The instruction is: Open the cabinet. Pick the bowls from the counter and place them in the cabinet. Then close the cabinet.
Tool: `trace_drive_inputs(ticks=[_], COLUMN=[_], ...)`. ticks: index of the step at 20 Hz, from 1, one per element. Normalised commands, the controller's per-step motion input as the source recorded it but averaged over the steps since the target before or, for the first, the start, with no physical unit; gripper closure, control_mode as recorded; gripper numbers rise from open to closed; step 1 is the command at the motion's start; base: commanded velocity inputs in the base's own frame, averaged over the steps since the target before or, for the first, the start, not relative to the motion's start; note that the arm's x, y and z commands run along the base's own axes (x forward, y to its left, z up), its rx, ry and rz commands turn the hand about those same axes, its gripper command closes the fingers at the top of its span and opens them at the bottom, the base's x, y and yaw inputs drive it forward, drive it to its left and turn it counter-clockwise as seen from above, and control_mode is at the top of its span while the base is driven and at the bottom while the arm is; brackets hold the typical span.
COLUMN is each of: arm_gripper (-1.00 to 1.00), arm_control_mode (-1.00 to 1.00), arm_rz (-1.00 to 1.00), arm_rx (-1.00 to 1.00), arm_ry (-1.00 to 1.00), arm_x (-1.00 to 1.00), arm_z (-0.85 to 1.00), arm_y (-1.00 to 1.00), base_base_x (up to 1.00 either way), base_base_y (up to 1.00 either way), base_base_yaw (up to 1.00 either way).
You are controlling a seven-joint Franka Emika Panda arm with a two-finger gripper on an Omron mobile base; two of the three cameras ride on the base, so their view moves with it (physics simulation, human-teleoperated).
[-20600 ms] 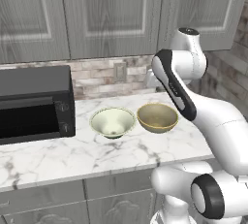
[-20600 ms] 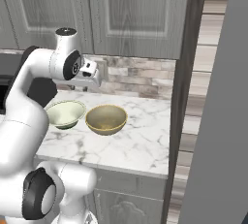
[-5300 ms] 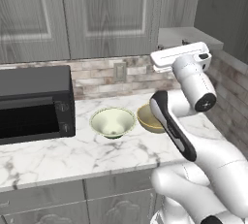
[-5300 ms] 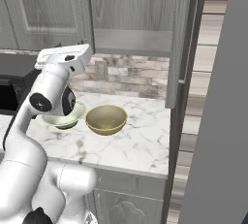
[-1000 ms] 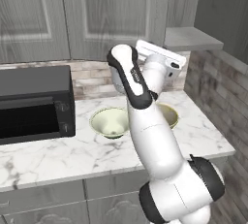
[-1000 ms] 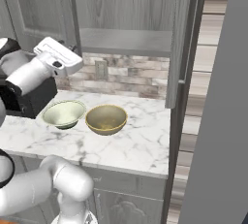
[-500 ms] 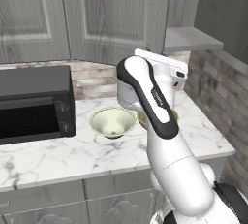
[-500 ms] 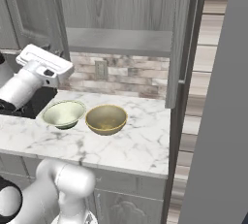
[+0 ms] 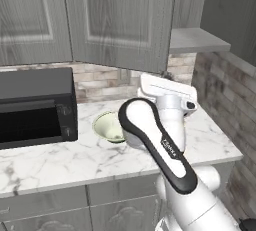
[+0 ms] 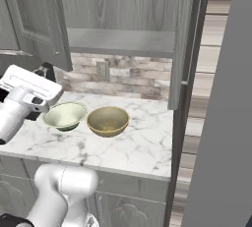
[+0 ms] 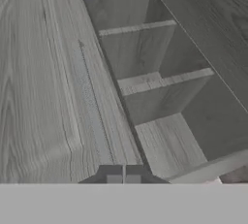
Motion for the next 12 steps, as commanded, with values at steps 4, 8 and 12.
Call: trace_drive_inputs(ticks=[4,8,12], arm_gripper=[-1.00,-1.00,-1.00], arm_control_mode=[-1.00,-1.00,-1.00], arm_rz=[0.00,0.07,0.24], arm_rx=[0.22,0.22,0.25], arm_ry=[0.00,0.00,0.09], arm_x=[-0.75,-0.27,0.00], arm_z=[0.72,0.59,0.25], arm_y=[-0.92,-0.81,-0.36], base_base_x=[0.00,0.00,0.00], base_base_y=[0.00,0.00,0.00], base_base_yaw=[0.00,0.00,0.00])
